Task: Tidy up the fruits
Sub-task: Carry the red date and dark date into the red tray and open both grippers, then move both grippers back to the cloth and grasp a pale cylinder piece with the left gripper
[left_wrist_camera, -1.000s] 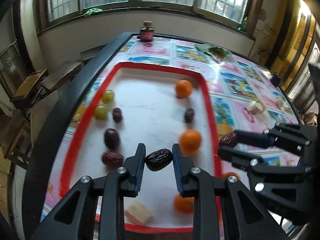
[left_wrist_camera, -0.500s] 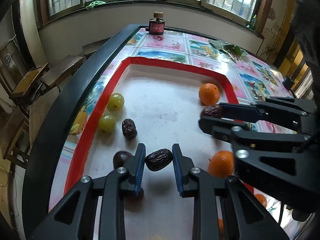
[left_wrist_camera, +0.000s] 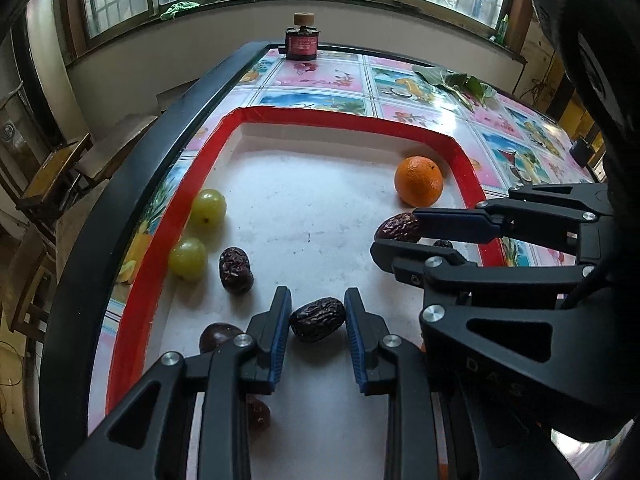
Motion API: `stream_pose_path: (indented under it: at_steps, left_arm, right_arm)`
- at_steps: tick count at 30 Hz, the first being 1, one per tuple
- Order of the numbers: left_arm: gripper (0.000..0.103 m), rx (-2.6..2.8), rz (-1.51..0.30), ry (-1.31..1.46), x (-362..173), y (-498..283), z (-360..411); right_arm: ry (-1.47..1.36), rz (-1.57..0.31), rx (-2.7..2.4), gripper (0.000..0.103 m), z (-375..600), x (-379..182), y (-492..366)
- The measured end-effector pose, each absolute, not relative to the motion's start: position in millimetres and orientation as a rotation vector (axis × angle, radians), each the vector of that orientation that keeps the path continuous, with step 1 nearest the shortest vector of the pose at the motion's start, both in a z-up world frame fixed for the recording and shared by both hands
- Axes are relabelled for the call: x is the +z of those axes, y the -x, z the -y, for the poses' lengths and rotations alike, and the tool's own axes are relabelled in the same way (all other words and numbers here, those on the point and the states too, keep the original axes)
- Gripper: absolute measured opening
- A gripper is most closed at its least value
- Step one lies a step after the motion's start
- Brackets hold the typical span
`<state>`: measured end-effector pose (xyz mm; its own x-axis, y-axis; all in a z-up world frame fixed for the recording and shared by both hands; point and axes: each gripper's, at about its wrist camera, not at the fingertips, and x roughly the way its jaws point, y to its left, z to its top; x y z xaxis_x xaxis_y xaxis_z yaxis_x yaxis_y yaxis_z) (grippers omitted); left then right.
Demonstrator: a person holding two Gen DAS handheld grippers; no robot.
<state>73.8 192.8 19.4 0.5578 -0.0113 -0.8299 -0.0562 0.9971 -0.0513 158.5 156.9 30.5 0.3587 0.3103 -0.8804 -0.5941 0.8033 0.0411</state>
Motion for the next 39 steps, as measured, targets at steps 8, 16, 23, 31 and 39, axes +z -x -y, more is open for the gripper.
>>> stream_pose_path:
  at_steps: [8,16,23,31,39]
  left_arm:
    - [0.043,0.046,-0.995,0.064,20.3,-74.4,-190.9]
    - [0.067,0.086,-0.981,0.068,29.9,-65.3,-193.8]
    - [0.073,0.121,-0.957,0.047,41.3,-51.6,-192.6]
    - [0.073,0.166,-0.954,0.044,44.5,-34.9,-188.9]
    - [0.073,0.204,-0.986,0.009,34.6,-34.8,-186.6]
  right_arm:
    - [0.323,-1.061,0.562,0.032,-155.0,29.1,-160.7]
    - [0.319,-1.051,0.528,0.032,-146.3,39.3,-154.2]
    - [0.298,-1.039,0.506,0.032,-130.4,54.2,-140.1]
    - [0.267,-1.049,0.509,0.032,-108.4,60.7,-116.0]
    - [0.300,-1.049,0.502,0.037,-118.4,50.1,-116.3]
